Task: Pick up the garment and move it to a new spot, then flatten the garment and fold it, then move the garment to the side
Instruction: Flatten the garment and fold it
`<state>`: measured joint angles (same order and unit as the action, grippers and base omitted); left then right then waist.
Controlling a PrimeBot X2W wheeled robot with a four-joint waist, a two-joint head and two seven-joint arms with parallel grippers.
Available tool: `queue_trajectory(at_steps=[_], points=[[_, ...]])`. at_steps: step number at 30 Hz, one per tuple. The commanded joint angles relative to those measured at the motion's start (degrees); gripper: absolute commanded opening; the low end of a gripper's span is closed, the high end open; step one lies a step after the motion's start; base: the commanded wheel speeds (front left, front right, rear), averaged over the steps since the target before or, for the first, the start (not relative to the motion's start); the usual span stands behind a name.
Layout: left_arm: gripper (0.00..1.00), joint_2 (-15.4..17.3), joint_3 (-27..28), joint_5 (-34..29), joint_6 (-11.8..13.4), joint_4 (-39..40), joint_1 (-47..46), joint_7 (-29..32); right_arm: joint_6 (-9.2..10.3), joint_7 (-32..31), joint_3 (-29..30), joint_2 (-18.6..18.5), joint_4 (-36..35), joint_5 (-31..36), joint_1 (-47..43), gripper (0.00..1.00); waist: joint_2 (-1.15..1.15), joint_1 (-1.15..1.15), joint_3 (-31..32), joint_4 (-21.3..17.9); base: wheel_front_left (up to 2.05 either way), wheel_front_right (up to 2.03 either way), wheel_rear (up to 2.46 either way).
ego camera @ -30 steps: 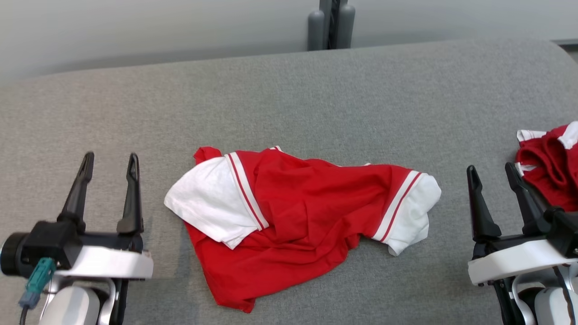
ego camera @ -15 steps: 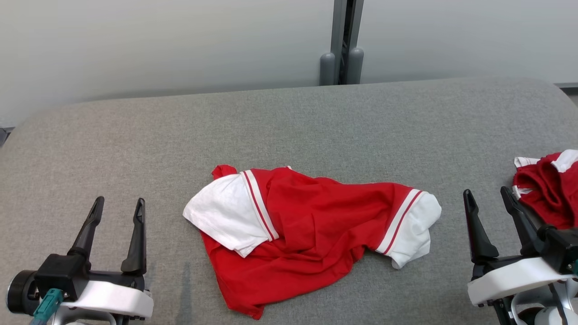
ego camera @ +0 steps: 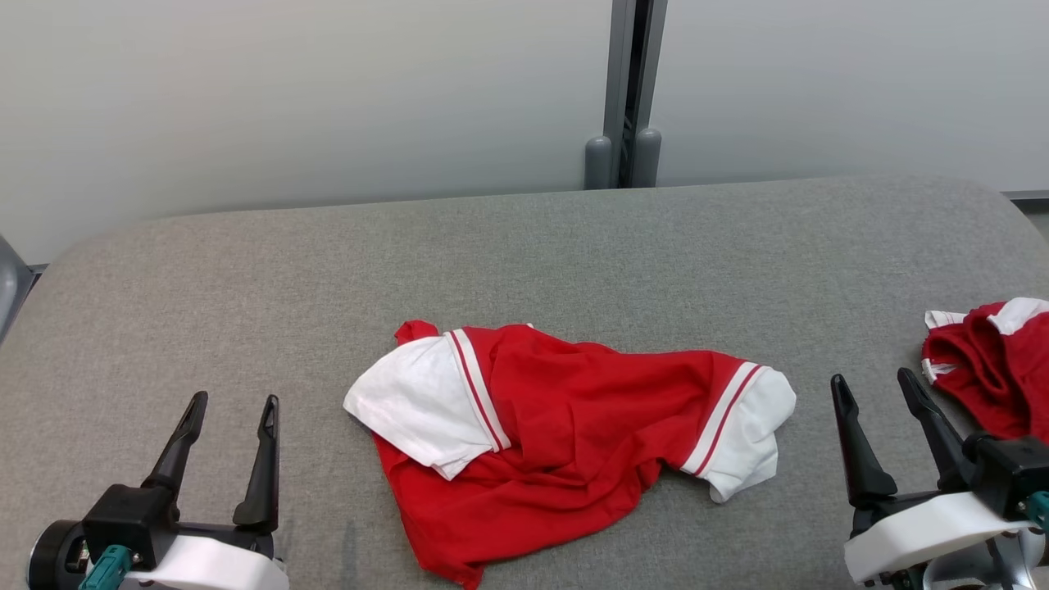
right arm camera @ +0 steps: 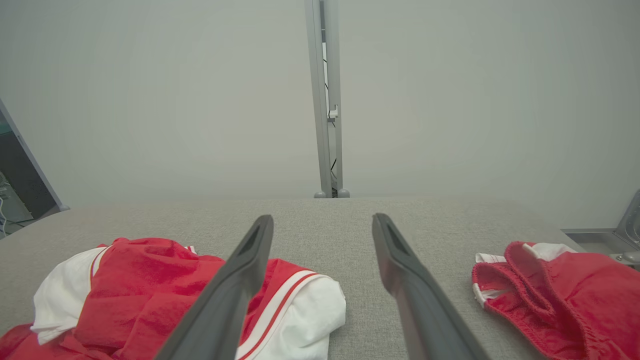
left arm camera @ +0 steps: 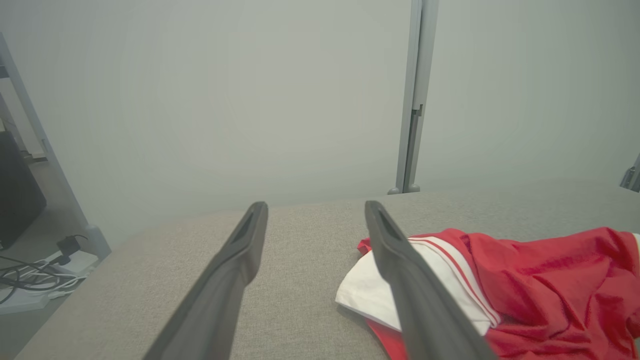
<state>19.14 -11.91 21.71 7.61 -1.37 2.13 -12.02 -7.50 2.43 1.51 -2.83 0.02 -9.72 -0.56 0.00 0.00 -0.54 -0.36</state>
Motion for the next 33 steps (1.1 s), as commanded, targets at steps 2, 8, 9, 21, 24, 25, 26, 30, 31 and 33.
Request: queue_trajectory(at_steps=[2, 8, 9, 21, 24, 25, 26, 30, 31, 33], points=[[1.00, 0.4, 0.0, 0.3, 0.3, 0.4, 0.8, 0.3, 0.02, -0.5, 0.0, -0.2, -0.6, 0.2, -0.9, 1.00, 0.00, 0.00, 0.7, 0.0, 0.00, 0.00, 0.00], [1.00, 0.6, -0.2, 0.7, 0.8, 1.0, 1.2, 1.1, 0.02, -0.9, 0.3, -0.2, -1.4, 0.1, -1.6, 1.00, 0.00, 0.00, 1.4, 0.0, 0.00, 0.00, 0.00], [1.00, 0.7, -0.2, 0.6, 0.9, 1.1, 1.2, 1.2, 0.02, -0.9, 0.4, -0.2, -1.5, 0.1, -1.6, 1.00, 0.00, 0.00, 1.4, 0.0, 0.00, 0.00, 0.00], [1.00, 1.1, -0.4, 0.9, 1.5, 1.5, 0.8, 2.0, 0.02, -0.7, 0.2, -0.2, -1.2, -0.3, -1.4, 1.00, 0.00, 0.00, 1.3, -0.1, 0.00, 0.00, 0.00], [1.00, 1.2, -0.4, 1.0, 1.5, 1.5, 0.8, 2.1, 0.02, -0.7, 0.1, -0.2, -1.1, -0.3, -1.3, 1.00, 0.00, 0.00, 1.3, 0.0, 0.00, 0.00, 0.00], [1.00, 1.2, -0.4, 1.1, 1.7, 1.6, 0.8, 2.1, 0.02, -0.6, 0.1, -0.2, -1.1, -0.3, -1.3, 1.00, 0.00, 0.00, 1.3, 0.0, 0.00, 0.00, 0.00], [1.00, 1.2, -0.4, 1.1, 1.7, 1.6, 0.8, 2.2, 0.02, -0.6, 0.1, -0.2, -1.1, -0.3, -1.3, 1.00, 0.00, 0.00, 1.2, 0.0, 0.00, 0.00, 0.00], [1.00, 1.2, -0.5, 1.2, 1.8, 1.6, 0.7, 2.2, 0.02, -0.4, 0.1, -0.2, -1.1, -0.3, -1.2, 1.00, 0.00, 0.00, 1.1, 0.1, 0.00, 0.00, 0.00], [1.00, 1.2, -0.5, 1.2, 1.8, 1.6, 0.7, 2.2, 0.02, -0.4, 0.1, -0.2, -1.1, -0.3, -1.2, 1.00, 0.00, 0.00, 1.1, 0.1, 0.00, 0.00, 0.00], [1.00, 1.3, -0.6, 1.1, 1.9, 1.6, 0.7, 2.2, 0.02, -0.3, 0.1, -0.2, -1.0, -0.4, -1.2, 1.00, 0.00, 0.00, 1.0, 0.2, 0.00, 0.00, 0.00]])
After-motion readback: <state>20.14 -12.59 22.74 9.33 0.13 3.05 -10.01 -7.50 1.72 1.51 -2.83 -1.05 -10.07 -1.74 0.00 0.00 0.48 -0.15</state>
